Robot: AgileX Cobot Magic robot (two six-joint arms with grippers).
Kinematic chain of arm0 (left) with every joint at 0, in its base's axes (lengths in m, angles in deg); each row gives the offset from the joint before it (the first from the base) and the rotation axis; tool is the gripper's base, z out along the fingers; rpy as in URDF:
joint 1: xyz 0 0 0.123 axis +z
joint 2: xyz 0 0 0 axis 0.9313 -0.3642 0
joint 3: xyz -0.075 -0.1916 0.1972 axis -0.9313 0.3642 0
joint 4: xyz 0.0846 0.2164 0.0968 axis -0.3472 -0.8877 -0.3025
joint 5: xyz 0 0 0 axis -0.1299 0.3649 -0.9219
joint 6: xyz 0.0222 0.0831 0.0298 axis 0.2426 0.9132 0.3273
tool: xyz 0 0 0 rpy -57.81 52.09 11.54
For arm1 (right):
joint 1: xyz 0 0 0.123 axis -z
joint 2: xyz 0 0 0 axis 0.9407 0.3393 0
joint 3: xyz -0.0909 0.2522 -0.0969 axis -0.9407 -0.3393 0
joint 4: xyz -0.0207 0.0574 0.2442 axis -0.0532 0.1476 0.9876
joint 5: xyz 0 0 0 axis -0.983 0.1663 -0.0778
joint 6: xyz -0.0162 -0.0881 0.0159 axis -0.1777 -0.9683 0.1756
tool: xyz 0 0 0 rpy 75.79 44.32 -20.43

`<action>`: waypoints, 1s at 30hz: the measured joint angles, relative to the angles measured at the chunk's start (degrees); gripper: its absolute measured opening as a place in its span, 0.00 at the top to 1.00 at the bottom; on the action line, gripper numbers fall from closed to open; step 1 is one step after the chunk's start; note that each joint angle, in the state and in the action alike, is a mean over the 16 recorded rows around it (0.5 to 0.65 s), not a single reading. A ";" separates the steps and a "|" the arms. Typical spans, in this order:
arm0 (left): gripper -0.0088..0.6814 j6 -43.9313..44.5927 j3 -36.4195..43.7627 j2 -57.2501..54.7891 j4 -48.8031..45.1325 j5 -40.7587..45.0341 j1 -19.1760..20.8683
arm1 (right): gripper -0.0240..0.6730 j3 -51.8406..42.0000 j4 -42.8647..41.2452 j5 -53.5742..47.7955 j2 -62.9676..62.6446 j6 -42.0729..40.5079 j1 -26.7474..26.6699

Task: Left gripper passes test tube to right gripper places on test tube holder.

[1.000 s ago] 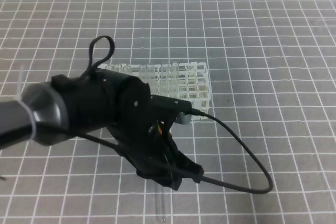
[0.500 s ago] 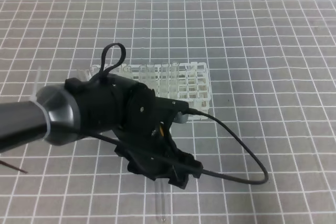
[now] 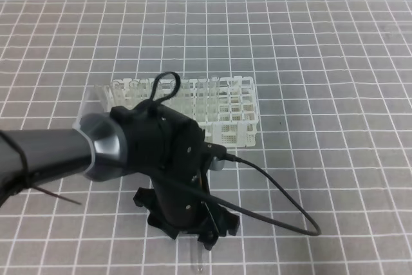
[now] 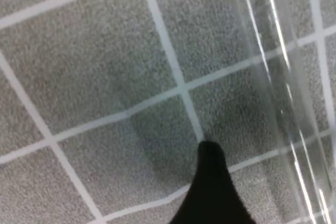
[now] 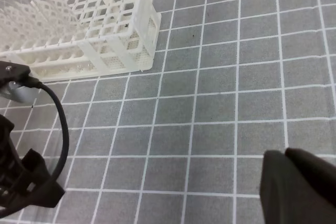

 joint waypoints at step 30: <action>0.97 9.33 -0.18 -0.95 -5.74 2.52 -0.27 | 0.97 0.00 0.17 0.10 0.00 0.00 0.00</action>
